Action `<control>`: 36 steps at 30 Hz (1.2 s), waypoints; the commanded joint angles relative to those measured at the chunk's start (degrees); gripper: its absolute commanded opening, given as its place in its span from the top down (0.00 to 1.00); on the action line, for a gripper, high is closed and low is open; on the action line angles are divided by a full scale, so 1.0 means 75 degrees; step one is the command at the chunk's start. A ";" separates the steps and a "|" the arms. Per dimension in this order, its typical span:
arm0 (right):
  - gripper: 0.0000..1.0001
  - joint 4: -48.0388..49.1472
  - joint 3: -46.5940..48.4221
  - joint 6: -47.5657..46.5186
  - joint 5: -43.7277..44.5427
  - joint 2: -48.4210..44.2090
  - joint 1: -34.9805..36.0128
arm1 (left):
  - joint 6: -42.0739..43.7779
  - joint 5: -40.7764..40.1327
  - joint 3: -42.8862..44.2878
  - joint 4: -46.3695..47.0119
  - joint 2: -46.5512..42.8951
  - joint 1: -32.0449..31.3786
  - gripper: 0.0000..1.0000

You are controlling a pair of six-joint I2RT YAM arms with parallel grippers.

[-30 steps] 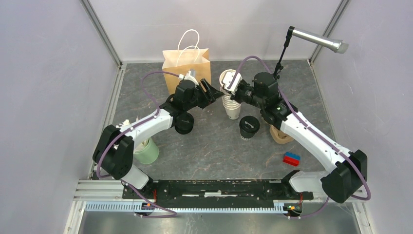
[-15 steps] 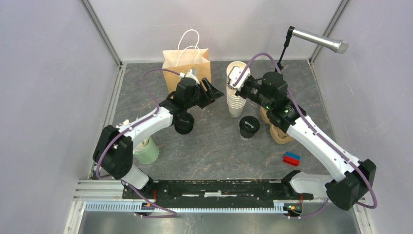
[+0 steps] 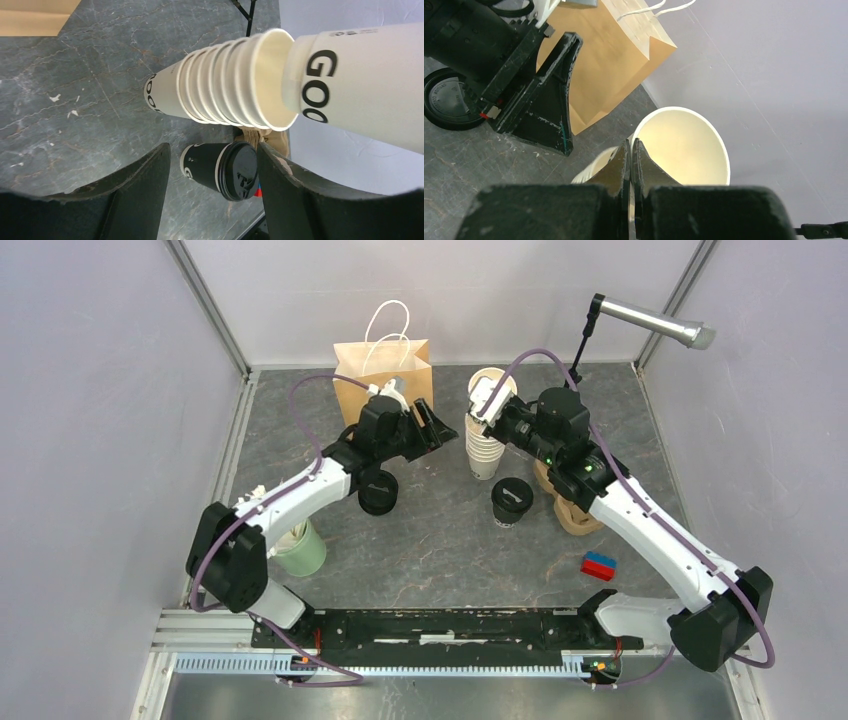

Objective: Pack the takeout coffee

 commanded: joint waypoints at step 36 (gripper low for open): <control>0.98 0.1267 -0.4749 0.1745 0.1392 -0.2284 0.4281 | 0.2790 -0.3436 -0.0697 -0.5519 -0.1907 0.0391 0.26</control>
